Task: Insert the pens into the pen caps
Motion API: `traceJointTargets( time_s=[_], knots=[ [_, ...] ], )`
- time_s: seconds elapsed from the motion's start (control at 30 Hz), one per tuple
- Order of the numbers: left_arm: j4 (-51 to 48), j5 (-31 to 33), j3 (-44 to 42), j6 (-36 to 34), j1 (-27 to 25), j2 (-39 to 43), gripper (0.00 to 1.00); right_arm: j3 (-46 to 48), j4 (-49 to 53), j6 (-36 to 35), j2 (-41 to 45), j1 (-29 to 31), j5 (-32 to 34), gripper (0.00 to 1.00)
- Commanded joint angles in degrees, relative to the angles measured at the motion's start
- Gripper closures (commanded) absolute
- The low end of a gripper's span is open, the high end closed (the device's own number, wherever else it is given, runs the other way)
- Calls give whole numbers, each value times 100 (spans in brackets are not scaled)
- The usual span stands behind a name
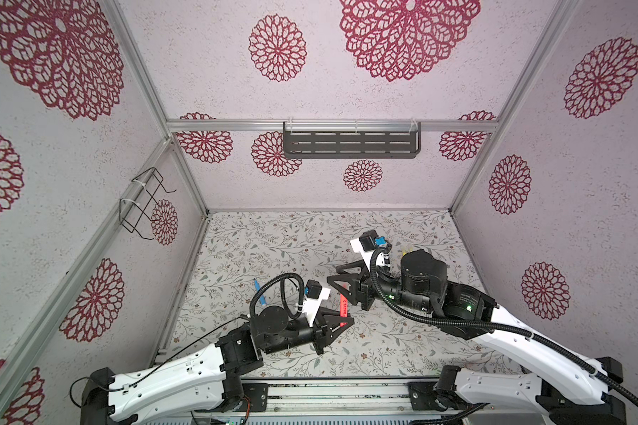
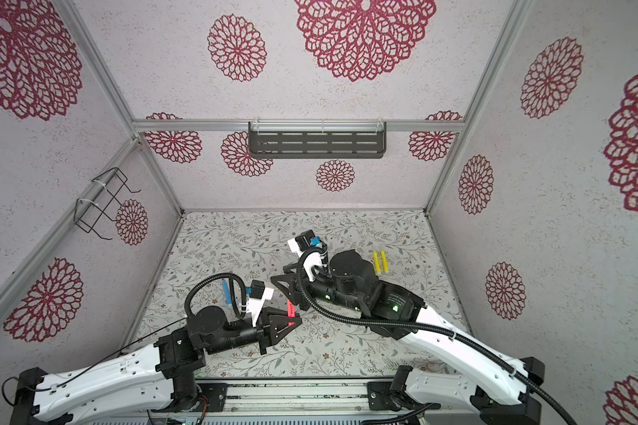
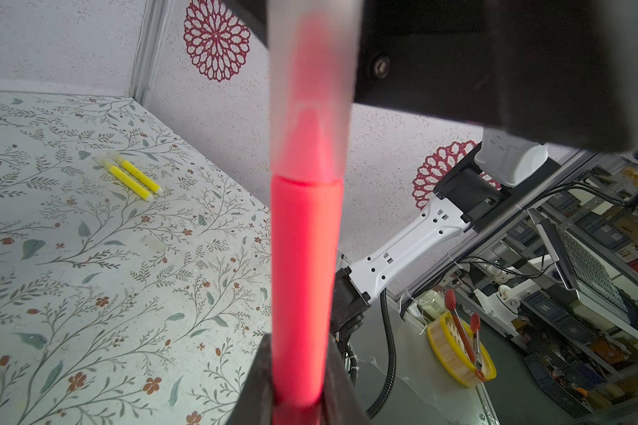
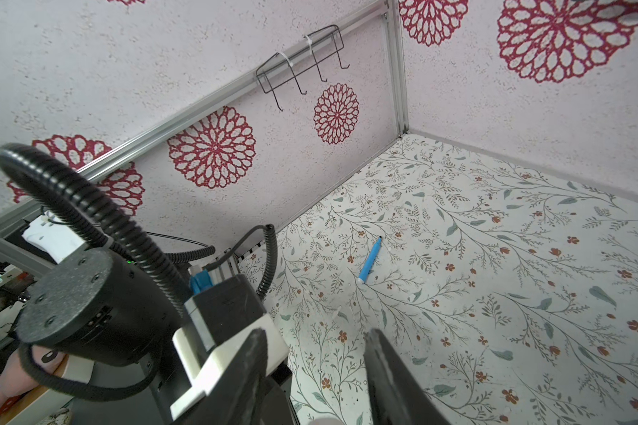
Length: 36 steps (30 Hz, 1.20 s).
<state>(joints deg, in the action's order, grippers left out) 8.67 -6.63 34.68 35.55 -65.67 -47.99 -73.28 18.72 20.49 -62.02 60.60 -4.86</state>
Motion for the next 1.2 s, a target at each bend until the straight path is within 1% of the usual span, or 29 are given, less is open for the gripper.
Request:
traceJointTargets(
  time_s=[0.0, 0.17, 0.27, 0.37, 0.47, 0.6, 0.7, 0.8, 0.9, 1.07, 1.17],
  knots=[
    [39, 80, 134, -97, -78, 48, 100, -222, -11, -6, -23, 5, 34, 60],
    [8, 89, 171, -137, -78, 17, 100, -203, -5, -9, -29, 10, 25, 76],
    [-5, 94, 206, -159, -78, -26, 100, -165, 22, -7, -29, 5, -18, 83],
    [-60, 136, 248, -190, -78, -44, 100, -93, 50, 21, -25, 10, -104, 93],
    [-87, 244, 269, -256, -82, 3, 100, 78, 50, 82, 5, 5, -163, 100],
    [-107, 401, 318, -397, -77, 113, 100, 437, -98, 226, 112, 11, -203, 100],
    [18, 325, 320, -398, -53, 211, 100, 821, -340, 334, 234, 17, -301, 100],
    [-11, 288, 387, -250, 1, 261, 100, 1158, -516, 461, 350, 29, -331, 100],
    [89, 115, 392, -84, 63, 285, 100, 1446, -708, 548, 444, 70, -368, 100],
    [508, -30, 237, 118, 163, 428, 100, 1726, -747, 610, 514, 169, -132, 100],
    [492, 36, 241, 166, 224, 516, 100, 1812, -724, 632, 486, 239, -36, 100]
  ],
)
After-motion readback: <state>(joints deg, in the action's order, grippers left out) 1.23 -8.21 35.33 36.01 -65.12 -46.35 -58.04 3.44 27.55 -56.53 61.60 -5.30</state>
